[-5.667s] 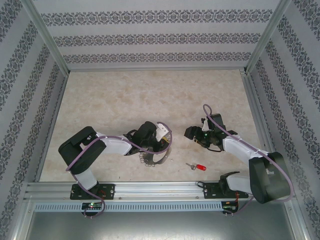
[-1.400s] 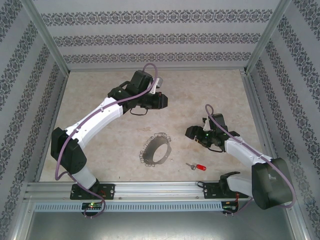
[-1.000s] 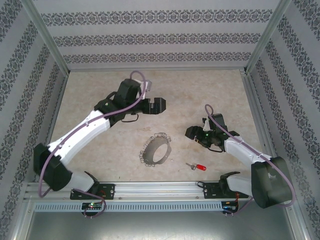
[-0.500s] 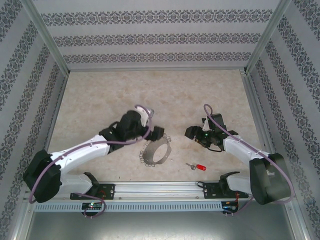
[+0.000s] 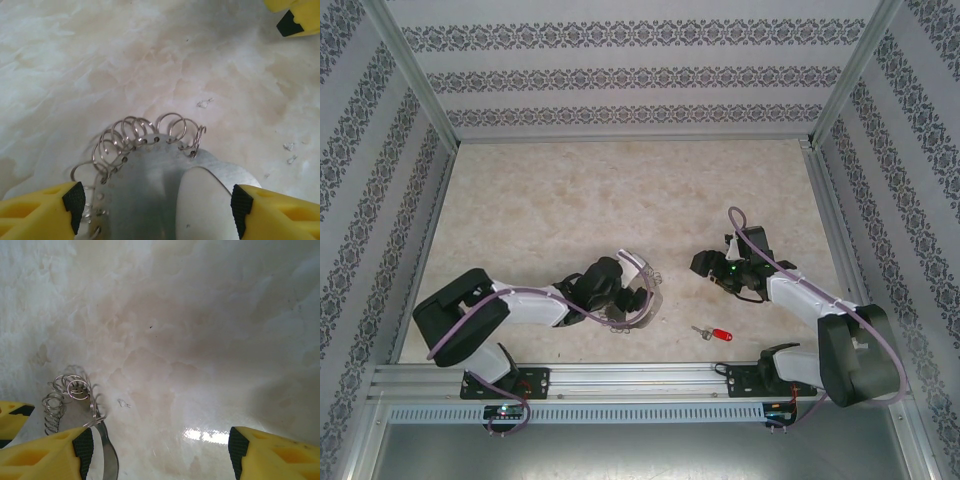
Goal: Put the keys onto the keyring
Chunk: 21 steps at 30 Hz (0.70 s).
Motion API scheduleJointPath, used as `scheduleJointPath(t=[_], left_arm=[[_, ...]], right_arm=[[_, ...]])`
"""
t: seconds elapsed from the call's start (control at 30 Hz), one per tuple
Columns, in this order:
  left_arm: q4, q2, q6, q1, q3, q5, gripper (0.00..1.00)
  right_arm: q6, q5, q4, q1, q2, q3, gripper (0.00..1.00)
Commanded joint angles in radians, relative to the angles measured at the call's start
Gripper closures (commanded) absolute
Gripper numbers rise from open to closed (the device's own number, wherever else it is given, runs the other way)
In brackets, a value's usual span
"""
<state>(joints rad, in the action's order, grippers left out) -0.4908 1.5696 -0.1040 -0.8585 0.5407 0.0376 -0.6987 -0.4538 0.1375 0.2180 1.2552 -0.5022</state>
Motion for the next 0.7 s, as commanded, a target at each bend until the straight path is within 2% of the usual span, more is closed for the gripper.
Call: scheduleJointPath(t=[0.0, 0.13, 0.27, 0.4, 0.53, 0.67], left_arm=[[-0.172, 0.05, 0.018, -0.017, -0.005, 0.022, 0.24], [-0.193, 0.118, 0.015, -0.019, 0.02, 0.061, 0.35], [-0.251, 0.166, 0.007, -0.02, 0.023, 0.063, 0.37], [-0.256, 0.195, 0.01, -0.02, 0.041, 0.081, 0.45], [-0.239, 0.143, 0.0, -0.023, 0.036, 0.083, 0.45], [-0.127, 0.055, 0.036, -0.022, 0.045, 0.07, 0.45]], right_arm=[[0.025, 0.014, -0.014, -0.01, 0.014, -0.016, 0.26], [0.031, 0.006, -0.023, -0.018, 0.033, -0.016, 0.26], [0.034, 0.002, -0.033, -0.028, 0.05, -0.013, 0.26], [0.037, -0.006, -0.041, -0.032, 0.067, -0.013, 0.26], [0.041, -0.01, -0.042, -0.037, 0.072, -0.017, 0.26], [0.039, -0.013, -0.053, -0.039, 0.082, -0.015, 0.26]])
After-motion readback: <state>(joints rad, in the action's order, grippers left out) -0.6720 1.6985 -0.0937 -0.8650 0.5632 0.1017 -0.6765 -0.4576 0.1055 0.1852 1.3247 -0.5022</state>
